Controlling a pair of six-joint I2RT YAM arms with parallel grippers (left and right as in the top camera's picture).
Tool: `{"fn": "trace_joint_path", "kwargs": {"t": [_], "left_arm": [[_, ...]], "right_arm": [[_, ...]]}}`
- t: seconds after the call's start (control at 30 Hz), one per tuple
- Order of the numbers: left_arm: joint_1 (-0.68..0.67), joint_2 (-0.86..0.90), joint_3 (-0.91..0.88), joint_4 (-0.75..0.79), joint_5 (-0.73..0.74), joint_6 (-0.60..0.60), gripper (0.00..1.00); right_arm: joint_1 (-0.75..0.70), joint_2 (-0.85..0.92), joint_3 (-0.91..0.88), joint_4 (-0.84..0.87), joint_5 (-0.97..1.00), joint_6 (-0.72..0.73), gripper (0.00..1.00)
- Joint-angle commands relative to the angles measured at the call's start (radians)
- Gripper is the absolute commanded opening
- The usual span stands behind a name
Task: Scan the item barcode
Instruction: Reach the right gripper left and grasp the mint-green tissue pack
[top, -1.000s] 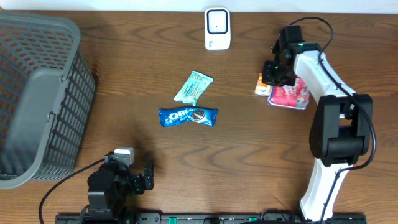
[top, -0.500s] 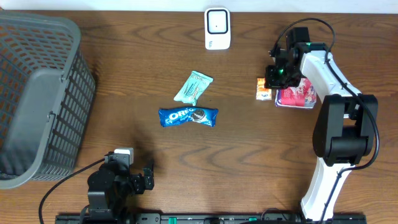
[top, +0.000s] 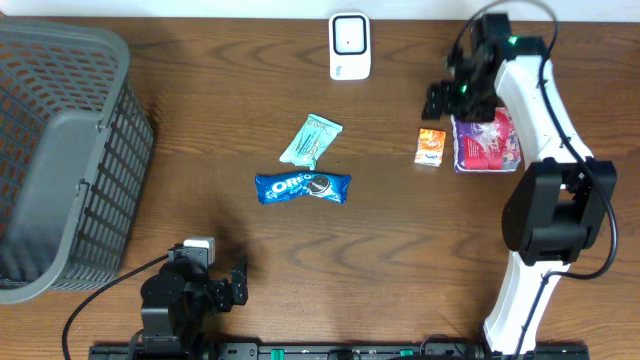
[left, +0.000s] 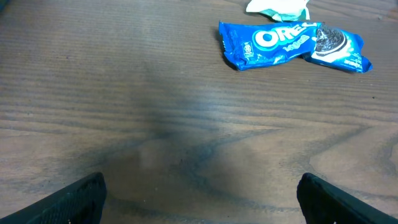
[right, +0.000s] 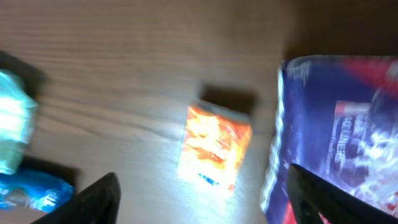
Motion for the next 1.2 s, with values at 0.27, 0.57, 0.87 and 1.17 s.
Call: {"fn": "trace_joint_path", "kwargs": {"t": [0.27, 0.57, 0.87, 1.17], "left_arm": [[-0.004, -0.006, -0.003, -0.021, 0.012, 0.017, 0.98], [-0.004, -0.006, -0.003, -0.021, 0.012, 0.017, 0.98], [-0.004, -0.006, -0.003, -0.021, 0.012, 0.017, 0.98], [-0.004, -0.006, -0.003, -0.021, 0.012, 0.017, 0.98]], "right_arm": [[0.270, 0.005, -0.134, 0.352, -0.177, 0.321, 0.89], [0.415, 0.005, -0.416, 0.777, -0.172, 0.655, 0.82], [0.453, 0.009, -0.535, 0.906, -0.117, 0.733, 0.69], [0.440, 0.032, -0.533, 0.966, -0.286, 0.742, 0.01]]}}
